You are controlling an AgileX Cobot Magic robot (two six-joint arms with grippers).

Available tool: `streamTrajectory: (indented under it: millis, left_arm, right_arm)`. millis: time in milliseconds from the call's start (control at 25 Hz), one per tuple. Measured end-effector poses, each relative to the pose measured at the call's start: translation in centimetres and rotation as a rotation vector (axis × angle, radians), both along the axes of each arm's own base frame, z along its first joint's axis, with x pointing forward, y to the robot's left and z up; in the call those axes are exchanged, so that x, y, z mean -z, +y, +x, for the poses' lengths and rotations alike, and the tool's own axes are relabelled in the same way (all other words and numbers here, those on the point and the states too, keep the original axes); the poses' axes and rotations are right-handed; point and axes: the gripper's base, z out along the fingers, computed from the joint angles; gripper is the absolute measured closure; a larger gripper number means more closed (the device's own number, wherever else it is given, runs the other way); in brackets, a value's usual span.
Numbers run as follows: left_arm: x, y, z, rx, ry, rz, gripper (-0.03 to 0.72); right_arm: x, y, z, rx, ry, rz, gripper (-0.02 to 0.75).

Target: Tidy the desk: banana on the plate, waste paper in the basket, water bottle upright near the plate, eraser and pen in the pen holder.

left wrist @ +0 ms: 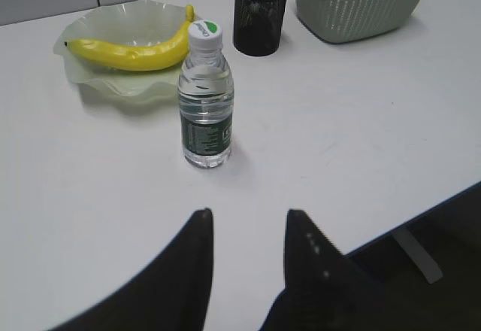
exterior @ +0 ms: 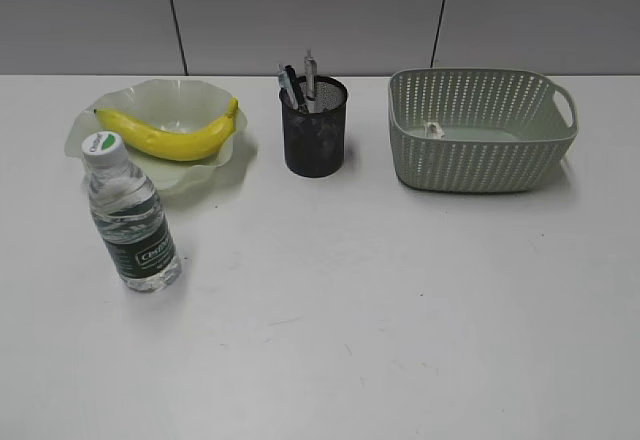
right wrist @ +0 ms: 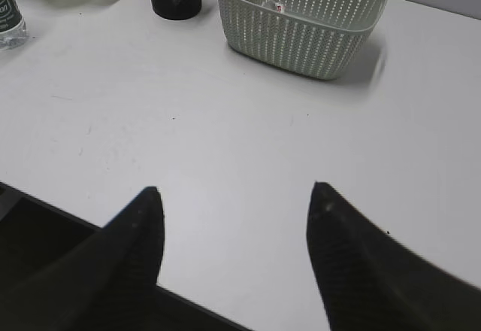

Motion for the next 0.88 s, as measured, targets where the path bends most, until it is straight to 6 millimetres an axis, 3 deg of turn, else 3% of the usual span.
streamTrajectory:
  millis: [480,880]
  left_arm:
    - [0.00,-0.01,-0.02,-0.029,0.000,0.000,0.447]
    - [0.00,-0.32,-0.39,-0.550,0.000,0.000,0.447]
  right_arm:
    - [0.00,0.01,-0.02,0.020,0.002,0.005,0.258]
    - [0.00,0.21,-0.22,0.381,0.001,0.005,0.258]
